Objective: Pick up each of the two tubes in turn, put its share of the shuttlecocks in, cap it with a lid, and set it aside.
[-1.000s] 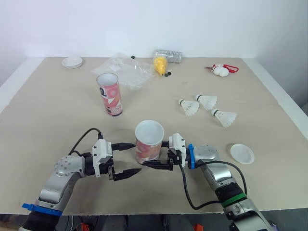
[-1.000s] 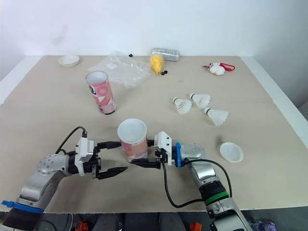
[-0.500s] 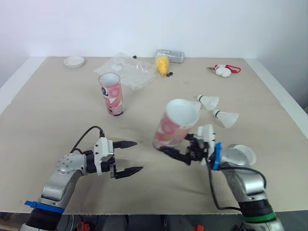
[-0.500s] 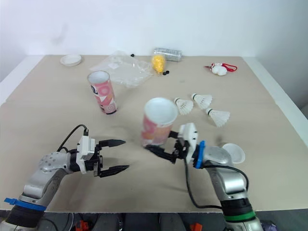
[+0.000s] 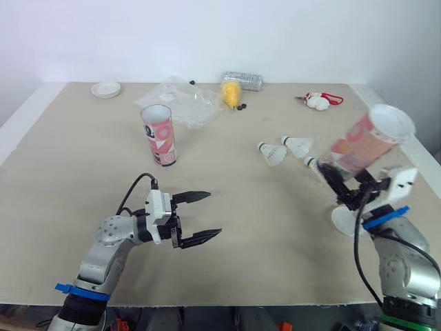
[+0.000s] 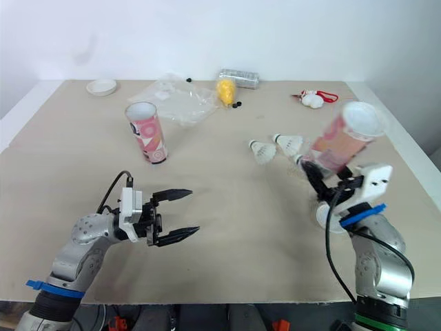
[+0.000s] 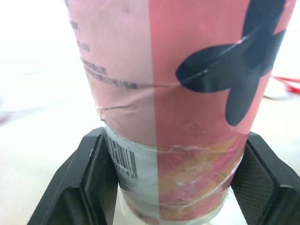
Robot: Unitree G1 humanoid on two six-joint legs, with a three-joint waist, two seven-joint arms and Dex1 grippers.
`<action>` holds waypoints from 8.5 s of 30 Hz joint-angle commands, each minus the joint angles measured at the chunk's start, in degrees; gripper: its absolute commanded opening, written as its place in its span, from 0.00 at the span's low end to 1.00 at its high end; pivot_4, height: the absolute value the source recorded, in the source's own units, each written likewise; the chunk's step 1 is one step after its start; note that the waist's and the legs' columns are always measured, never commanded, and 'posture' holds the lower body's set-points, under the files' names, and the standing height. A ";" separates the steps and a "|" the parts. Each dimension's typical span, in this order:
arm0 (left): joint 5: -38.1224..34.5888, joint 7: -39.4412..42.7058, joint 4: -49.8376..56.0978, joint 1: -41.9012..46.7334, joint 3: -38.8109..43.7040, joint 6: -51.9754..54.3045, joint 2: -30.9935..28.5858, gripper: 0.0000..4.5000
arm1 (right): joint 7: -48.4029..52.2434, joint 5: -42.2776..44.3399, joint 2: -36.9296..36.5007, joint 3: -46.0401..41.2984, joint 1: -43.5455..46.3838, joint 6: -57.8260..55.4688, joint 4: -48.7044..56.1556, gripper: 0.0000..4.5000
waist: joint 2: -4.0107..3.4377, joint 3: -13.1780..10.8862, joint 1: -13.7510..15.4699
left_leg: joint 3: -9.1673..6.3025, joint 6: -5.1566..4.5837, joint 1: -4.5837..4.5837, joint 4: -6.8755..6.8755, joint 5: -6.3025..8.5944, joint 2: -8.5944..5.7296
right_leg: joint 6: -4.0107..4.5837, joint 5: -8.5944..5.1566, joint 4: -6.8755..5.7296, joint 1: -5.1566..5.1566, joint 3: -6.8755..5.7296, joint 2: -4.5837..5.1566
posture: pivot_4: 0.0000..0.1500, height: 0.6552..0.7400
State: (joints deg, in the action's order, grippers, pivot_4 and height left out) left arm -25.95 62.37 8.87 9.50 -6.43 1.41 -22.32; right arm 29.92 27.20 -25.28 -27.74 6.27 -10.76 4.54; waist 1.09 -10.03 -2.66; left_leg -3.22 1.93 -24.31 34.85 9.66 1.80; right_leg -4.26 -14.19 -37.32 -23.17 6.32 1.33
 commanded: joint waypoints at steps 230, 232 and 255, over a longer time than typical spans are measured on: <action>22.61 24.46 -14.46 35.95 -18.01 26.63 -15.37 0.73 | -3.18 -11.47 4.70 24.49 31.53 -10.27 -22.80 1.00 | 0.01 -0.03 -0.25 | -0.16 -0.11 -0.38 0.53 -0.04 -0.05 | -0.17 0.30 -0.07 -0.17 0.02 -0.10 | 1.00 1.00; 22.46 24.37 -14.45 35.91 -17.99 26.76 -15.35 0.73 | -2.54 -12.01 4.68 24.58 32.68 -9.30 -24.60 1.00 | 0.01 -0.03 -0.27 | -0.16 -0.11 -0.37 0.53 -0.04 -0.05 | -0.18 0.30 -0.07 -0.16 0.02 -0.10 | 1.00 1.00; 21.81 21.88 -15.09 35.57 -17.99 26.54 -15.00 0.73 | -3.84 -14.99 6.38 22.83 41.34 -3.57 -42.07 0.01 | -0.01 -0.04 -0.38 | -0.16 -0.11 -0.38 0.52 -0.04 -0.06 | -0.16 0.30 -0.09 -0.16 0.02 -0.10 | 1.00 1.00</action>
State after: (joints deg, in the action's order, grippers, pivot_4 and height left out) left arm -4.11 84.88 -6.19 44.92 -25.06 27.95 -37.22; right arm 25.99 12.22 -18.49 -3.95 46.13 -15.54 -38.51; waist 1.09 -10.07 -3.04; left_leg -3.39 1.82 -24.68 35.37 9.61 1.75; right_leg -4.42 -13.89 -37.41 -23.33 6.35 1.23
